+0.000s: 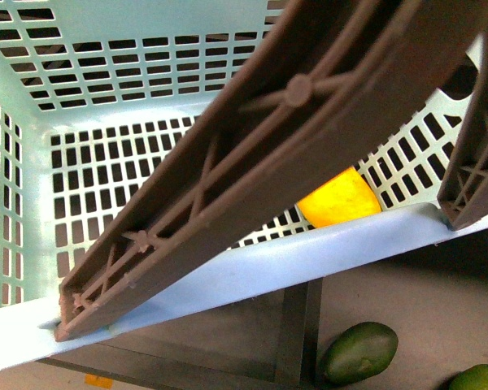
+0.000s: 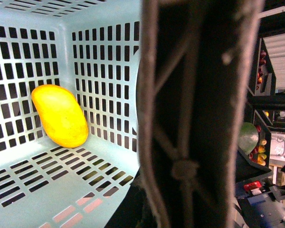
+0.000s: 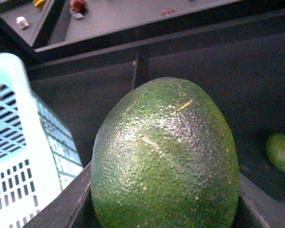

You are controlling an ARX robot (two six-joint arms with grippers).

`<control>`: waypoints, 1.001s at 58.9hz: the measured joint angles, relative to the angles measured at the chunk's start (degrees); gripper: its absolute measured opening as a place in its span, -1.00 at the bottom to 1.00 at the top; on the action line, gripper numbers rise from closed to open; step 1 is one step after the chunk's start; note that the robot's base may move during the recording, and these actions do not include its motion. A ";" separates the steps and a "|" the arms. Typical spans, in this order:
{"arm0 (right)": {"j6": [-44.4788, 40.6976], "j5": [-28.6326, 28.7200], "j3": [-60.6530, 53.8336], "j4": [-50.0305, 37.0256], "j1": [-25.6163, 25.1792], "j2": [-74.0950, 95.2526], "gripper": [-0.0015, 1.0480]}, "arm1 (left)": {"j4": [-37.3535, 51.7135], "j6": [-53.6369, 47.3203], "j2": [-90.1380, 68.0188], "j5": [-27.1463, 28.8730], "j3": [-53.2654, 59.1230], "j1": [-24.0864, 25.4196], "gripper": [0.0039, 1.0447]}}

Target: Pick mango and avocado into basket

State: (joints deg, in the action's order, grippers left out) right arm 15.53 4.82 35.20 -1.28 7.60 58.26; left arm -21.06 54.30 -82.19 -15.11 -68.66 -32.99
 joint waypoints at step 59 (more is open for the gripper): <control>7.15 -6.78 12.00 -11.63 27.58 21.75 0.47 | 0.00 -0.02 0.00 0.00 0.00 0.00 -0.93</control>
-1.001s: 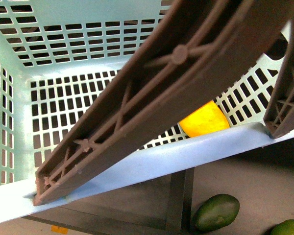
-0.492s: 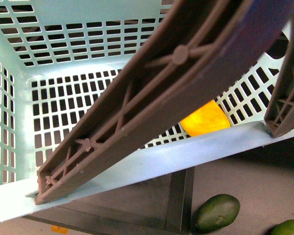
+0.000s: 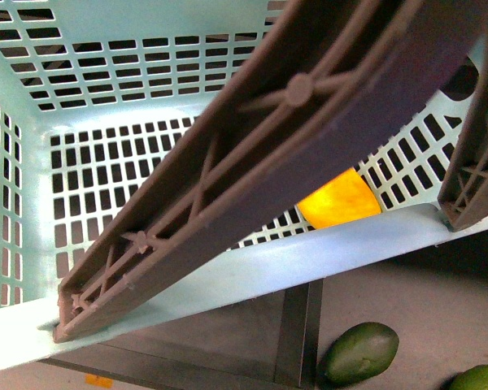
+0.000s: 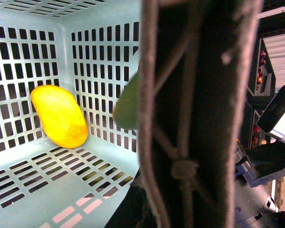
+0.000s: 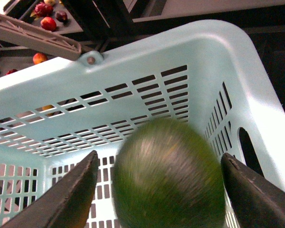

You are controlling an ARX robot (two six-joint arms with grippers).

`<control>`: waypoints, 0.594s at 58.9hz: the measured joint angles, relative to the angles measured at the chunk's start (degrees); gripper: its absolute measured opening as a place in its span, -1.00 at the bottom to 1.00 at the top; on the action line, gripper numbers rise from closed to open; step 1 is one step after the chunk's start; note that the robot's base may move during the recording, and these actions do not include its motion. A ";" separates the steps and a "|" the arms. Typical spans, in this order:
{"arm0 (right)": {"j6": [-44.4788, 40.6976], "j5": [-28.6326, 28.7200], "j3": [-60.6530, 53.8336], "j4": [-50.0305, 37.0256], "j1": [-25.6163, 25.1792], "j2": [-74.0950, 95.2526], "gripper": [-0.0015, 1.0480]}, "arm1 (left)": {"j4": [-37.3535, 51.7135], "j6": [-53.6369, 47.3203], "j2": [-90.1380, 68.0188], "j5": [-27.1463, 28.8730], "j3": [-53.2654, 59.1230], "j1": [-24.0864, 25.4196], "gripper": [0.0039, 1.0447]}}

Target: Pick mango and avocado into basket

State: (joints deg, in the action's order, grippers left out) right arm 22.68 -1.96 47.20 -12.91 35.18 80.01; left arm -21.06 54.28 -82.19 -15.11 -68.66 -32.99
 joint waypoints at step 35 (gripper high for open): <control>-17.90 -22.93 -18.47 -19.50 -9.53 -19.56 0.23 | 0.00 0.04 -0.02 -0.11 0.00 0.02 -0.93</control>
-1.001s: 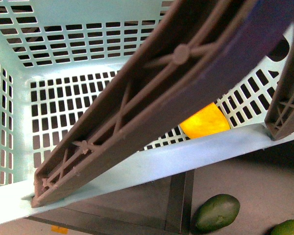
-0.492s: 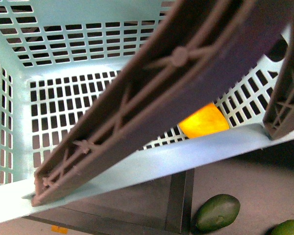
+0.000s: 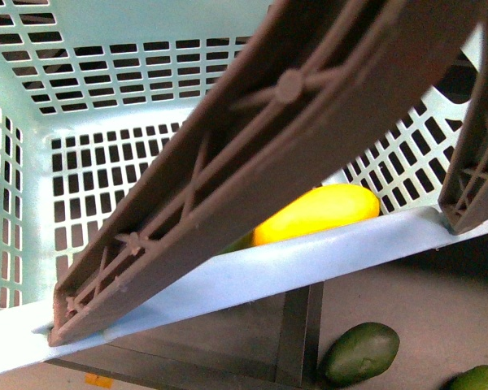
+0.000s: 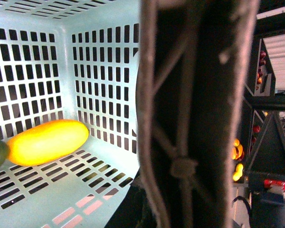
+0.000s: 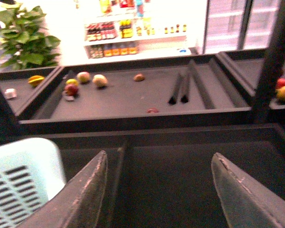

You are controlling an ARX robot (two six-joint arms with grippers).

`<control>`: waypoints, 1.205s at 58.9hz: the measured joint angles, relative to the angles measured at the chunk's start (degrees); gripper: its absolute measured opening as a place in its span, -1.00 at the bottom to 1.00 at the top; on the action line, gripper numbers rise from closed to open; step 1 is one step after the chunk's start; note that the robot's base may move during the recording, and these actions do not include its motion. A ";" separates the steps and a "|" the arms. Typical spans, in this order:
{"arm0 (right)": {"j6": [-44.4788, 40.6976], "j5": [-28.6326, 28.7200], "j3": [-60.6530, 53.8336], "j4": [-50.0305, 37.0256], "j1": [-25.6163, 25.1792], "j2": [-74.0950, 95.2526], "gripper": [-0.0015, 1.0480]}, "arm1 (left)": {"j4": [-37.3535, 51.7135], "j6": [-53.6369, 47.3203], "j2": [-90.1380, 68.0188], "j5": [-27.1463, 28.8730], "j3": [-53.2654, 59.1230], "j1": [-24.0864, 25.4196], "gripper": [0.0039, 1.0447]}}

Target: Pick mango and avocado into basket

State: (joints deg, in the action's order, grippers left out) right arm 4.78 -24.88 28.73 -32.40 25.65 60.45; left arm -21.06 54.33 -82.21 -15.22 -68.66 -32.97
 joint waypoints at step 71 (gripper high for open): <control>-4.50 24.28 -25.59 7.91 -25.14 -32.37 -0.96 | 0.00 -0.02 0.00 0.00 0.00 -0.04 -0.93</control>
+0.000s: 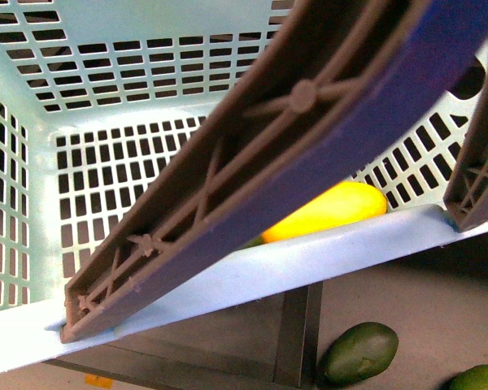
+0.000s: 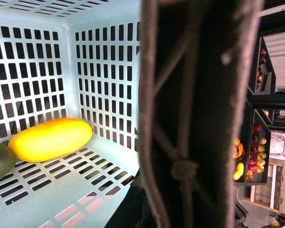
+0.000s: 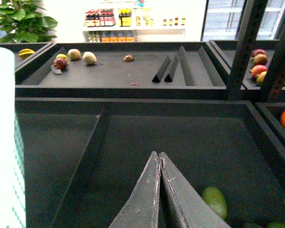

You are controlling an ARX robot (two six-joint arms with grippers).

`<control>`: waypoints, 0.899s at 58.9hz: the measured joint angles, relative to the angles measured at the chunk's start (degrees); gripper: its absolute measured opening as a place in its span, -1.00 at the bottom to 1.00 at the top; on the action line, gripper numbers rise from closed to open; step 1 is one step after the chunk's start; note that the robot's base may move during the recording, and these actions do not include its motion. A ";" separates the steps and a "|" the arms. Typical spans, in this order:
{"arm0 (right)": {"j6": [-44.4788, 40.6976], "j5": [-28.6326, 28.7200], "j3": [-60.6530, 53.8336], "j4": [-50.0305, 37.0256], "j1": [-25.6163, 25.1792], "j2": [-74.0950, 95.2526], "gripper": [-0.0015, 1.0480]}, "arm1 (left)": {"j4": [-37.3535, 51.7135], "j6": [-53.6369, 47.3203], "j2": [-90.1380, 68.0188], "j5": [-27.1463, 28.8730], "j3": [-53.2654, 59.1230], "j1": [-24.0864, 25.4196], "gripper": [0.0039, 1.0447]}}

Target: Pick mango and avocado into basket

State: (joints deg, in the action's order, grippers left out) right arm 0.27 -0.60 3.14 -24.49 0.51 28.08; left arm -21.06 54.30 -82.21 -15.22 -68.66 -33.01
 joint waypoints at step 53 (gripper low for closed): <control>-0.04 0.59 -2.16 12.96 -0.33 -16.59 -0.96 | 0.00 -0.07 0.00 0.15 0.00 0.00 -0.93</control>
State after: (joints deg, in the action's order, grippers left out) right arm 0.23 -0.01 0.97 -11.53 0.19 11.49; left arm -21.06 54.24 -82.21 -15.07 -68.66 -33.01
